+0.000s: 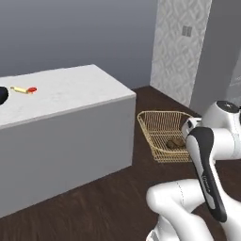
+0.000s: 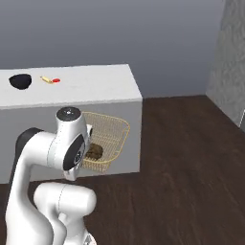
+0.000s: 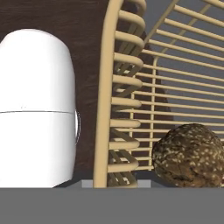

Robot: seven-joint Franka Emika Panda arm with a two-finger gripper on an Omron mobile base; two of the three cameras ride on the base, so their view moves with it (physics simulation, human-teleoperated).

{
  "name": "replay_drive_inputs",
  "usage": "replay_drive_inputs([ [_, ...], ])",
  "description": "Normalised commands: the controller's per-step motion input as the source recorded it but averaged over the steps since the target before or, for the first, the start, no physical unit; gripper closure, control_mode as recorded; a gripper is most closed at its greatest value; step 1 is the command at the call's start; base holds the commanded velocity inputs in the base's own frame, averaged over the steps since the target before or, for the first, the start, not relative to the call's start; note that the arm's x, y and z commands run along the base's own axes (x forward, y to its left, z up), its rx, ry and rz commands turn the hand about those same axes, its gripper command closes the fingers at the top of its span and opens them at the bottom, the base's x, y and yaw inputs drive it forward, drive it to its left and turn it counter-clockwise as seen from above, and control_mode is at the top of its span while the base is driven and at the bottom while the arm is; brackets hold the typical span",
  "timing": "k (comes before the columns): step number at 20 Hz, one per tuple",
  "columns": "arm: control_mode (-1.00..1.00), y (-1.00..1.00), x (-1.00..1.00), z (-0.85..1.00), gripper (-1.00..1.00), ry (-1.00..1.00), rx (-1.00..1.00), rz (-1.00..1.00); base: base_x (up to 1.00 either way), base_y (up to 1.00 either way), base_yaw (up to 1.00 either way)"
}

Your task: Open the cabinet, pick up the bread from the cabinet and place it in the basket. Then move the basket to the dining counter.

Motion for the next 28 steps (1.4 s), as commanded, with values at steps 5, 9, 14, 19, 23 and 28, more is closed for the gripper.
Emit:
replay_drive_inputs([
  [5, 1.0, 0.0, 0.0, 0.0, 1.0, 0.0, 0.0, 0.0, 1.0, 0.0, 0.56],
  [9, 1.0, 0.0, 0.0, 0.0, 1.0, 0.0, 0.0, 0.0, 1.0, 0.0, 0.25],
  [14, 1.0, 0.0, 0.0, 0.0, 1.0, 0.0, 0.0, 0.0, 1.0, 0.0, 0.17],
  [19, 1.0, 0.0, 0.0, 0.0, 1.0, 0.0, 0.0, 0.0, 1.0, 0.06, 0.15],
  [23, 1.0, 0.0, 0.0, 0.0, 1.0, 0.0, 0.0, 0.0, 0.99, 0.03, 0.14],
  [28, 1.0, 0.0, 0.0, 0.0, 1.0, 0.0, 0.0, 0.0, 0.57, 0.01, 0.15],
])
